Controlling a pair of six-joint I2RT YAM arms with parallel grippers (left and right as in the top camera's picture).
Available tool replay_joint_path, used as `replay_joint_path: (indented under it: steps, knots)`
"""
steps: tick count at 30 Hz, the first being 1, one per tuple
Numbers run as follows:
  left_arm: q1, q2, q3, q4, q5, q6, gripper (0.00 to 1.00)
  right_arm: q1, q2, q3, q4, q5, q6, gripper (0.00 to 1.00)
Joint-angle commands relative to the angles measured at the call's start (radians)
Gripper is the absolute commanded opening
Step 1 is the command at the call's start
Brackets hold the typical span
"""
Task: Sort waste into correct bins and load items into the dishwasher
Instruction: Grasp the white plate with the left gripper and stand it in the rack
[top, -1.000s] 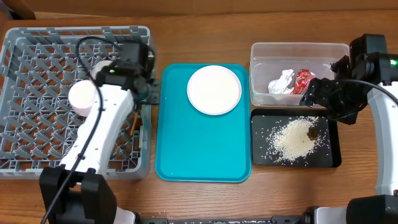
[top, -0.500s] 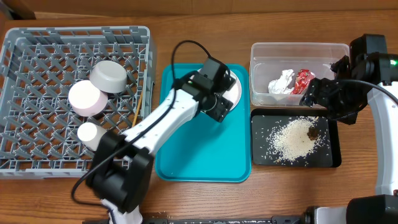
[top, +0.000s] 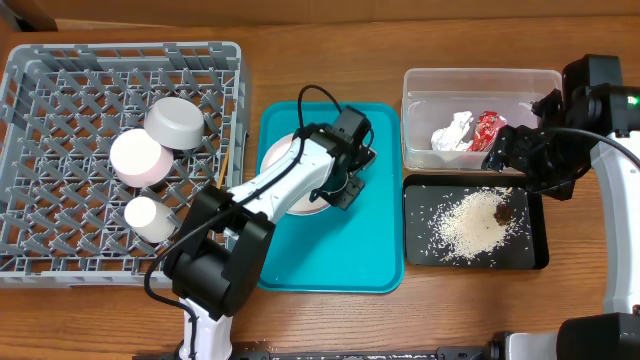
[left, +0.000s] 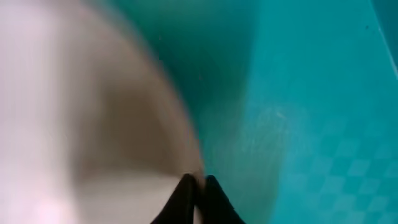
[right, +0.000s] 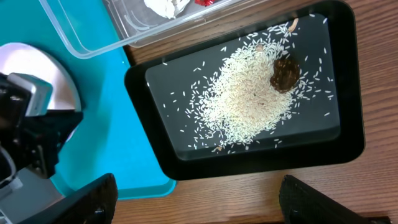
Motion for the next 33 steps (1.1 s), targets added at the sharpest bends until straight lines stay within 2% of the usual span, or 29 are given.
replay_joint_path:
  steps: [1, 10, 13, 19, 20, 23, 26, 30, 33]
  knots:
    - [-0.002, 0.003, 0.126, -0.055, 0.012, -0.023, 0.04, 0.003, -0.008, 0.024, 0.002, 0.003, -0.005, 0.85]
    - [0.098, -0.054, 0.505, -0.284, -0.027, -0.1, 0.04, 0.003, -0.008, 0.024, 0.001, 0.003, -0.006, 0.85]
    - [0.203, -0.112, 0.571, -0.304, 0.088, -0.09, 0.04, 0.003, -0.008, 0.024, 0.001, 0.003, -0.005, 0.85]
    - [0.436, -0.138, 0.57, -0.329, 0.443, 0.002, 0.04, 0.003, -0.008, 0.024, 0.001, 0.003, -0.005, 0.85]
    - [0.503, -0.131, 0.561, -0.339, 0.556, 0.038, 0.04, 0.003, -0.008, 0.024, 0.0, 0.003, -0.005, 0.85]
    - [0.576, -0.122, 0.539, -0.344, 0.702, 0.093, 0.04, 0.003, -0.008, 0.024, -0.001, 0.003, -0.005, 0.85]
    - [0.659, -0.117, 0.48, -0.341, 0.807, 0.13, 0.05, 0.003, -0.008, 0.024, -0.003, 0.003, -0.005, 0.85]
    - [0.74, -0.117, 0.395, -0.34, 0.829, 0.137, 0.04, 0.003, -0.008, 0.024, -0.003, 0.003, -0.005, 0.85]
    - [0.781, -0.117, 0.358, -0.348, 0.829, 0.137, 0.15, 0.003, -0.008, 0.024, -0.003, 0.003, -0.005, 0.85]
